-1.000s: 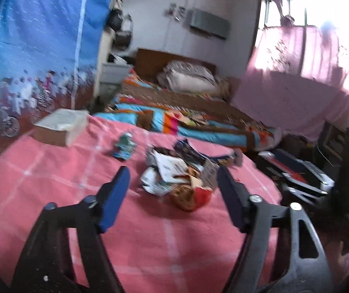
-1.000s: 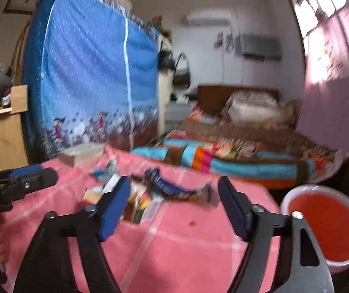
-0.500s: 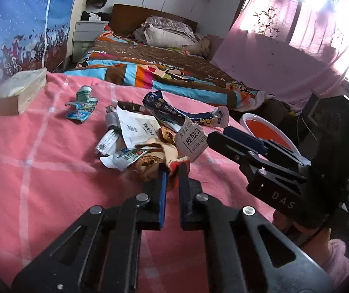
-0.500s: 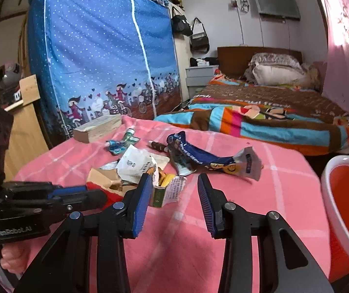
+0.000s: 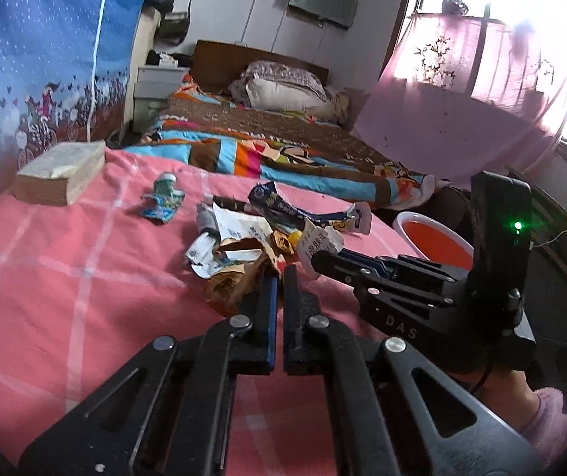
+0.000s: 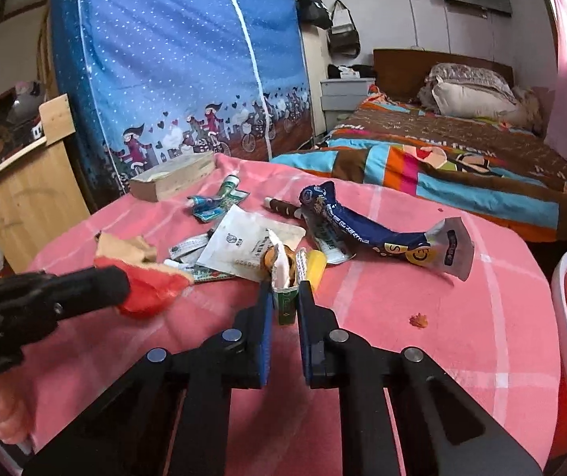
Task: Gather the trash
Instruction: 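Grasp the white paper scrap with the right tool while the left tool grasps the brown crumpled wrapper, then carry the held scraps with both tools over the red bucket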
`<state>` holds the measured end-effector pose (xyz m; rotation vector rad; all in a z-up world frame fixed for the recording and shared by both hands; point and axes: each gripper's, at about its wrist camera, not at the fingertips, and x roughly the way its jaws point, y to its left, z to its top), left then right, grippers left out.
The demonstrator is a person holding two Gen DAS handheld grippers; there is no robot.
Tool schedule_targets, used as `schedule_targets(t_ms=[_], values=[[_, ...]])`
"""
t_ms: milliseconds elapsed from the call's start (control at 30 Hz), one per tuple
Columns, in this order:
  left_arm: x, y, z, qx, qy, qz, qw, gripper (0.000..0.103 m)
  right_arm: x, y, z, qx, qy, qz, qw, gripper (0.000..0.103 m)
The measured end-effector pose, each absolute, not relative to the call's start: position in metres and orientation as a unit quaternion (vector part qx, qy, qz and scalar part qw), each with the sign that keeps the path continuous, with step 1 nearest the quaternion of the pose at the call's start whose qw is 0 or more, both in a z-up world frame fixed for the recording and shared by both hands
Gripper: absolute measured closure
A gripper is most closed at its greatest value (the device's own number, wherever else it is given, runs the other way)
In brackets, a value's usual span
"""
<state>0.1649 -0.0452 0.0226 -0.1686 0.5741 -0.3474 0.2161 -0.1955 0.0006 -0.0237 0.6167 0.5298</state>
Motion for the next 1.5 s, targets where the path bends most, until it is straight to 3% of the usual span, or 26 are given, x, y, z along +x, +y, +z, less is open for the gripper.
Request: schedule_targets(t_ms=[167, 333, 500, 667, 833, 1200, 1500], values=[[0.160, -0.049, 0.035, -0.084, 0.257, -0.176, 0.947, 0.094, 0.196, -0.205, 0.014, -0.010, 0.248, 0.264, 0.932, 0.094], [0.160, -0.067, 0.055, -0.076, 0.210, -0.199, 0.954, 0.094, 0.162, -0.228, 0.039, -0.024, 0.134, 0.230, 0.964, 0.094], [0.168, -0.110, 0.079, -0.025, 0.148, -0.245, 0.958, 0.094, 0.136, -0.267, 0.062, -0.032, 0.021, 0.153, 0.988, 0.094], [0.174, -0.166, 0.097, 0.016, 0.091, -0.314, 0.945, 0.094, 0.130, -0.314, 0.072, -0.021, -0.022, 0.063, 0.998, 0.093], [0.196, -0.217, 0.097, 0.025, 0.101, -0.372, 0.922, 0.094, 0.138, -0.368, 0.068, 0.030, -0.002, -0.014, 0.999, 0.093], [0.260, -0.306, 0.050, 0.023, 0.265, -0.428, 0.864, 0.094, 0.177, -0.448, 0.027, 0.113, 0.149, -0.113, 0.976, 0.093], [0.280, -0.333, 0.022, 0.013, 0.353, -0.424, 0.834, 0.093, 0.181, -0.465, 0.001, 0.140, 0.215, -0.135, 0.957, 0.093]])
